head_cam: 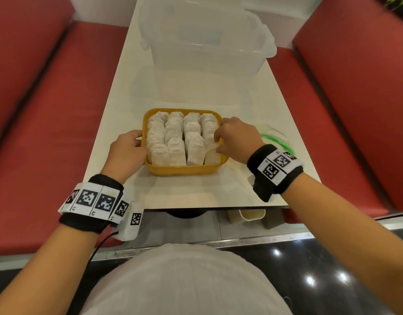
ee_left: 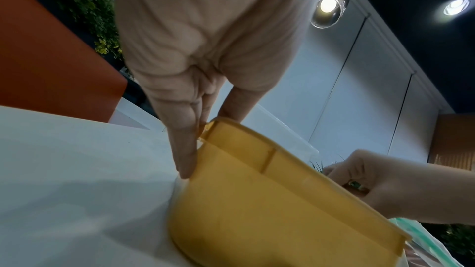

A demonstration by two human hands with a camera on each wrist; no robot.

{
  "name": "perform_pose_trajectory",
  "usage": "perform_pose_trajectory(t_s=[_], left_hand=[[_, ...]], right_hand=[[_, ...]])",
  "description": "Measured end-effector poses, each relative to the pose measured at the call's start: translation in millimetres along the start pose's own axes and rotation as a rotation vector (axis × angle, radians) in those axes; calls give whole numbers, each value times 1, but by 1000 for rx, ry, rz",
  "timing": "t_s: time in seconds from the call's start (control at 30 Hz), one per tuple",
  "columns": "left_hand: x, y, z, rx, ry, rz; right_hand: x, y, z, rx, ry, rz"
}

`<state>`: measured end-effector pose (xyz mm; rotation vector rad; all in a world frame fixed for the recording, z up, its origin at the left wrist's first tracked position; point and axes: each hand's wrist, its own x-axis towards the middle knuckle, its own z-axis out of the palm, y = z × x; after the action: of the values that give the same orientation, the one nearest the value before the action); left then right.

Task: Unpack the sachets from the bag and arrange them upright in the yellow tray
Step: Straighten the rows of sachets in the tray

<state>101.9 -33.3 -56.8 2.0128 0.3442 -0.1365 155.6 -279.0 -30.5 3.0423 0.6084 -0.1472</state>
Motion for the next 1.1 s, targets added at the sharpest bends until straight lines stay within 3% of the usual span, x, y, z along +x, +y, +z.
perform_pose_trajectory(t_s=[0.33, 0.5, 0.73, 1.1], left_hand=[[3, -3, 1, 2, 3, 12], [4, -3, 1, 28, 14, 15], [5, -4, 0, 26, 11, 28], [7, -6, -1, 32, 10, 27]], right_hand=[[20, -5, -4, -73, -66, -47], [20, -17, -17, 32, 6, -89], [27, -40, -11, -144, -153, -146], [15, -13, -60, 243, -158, -202]])
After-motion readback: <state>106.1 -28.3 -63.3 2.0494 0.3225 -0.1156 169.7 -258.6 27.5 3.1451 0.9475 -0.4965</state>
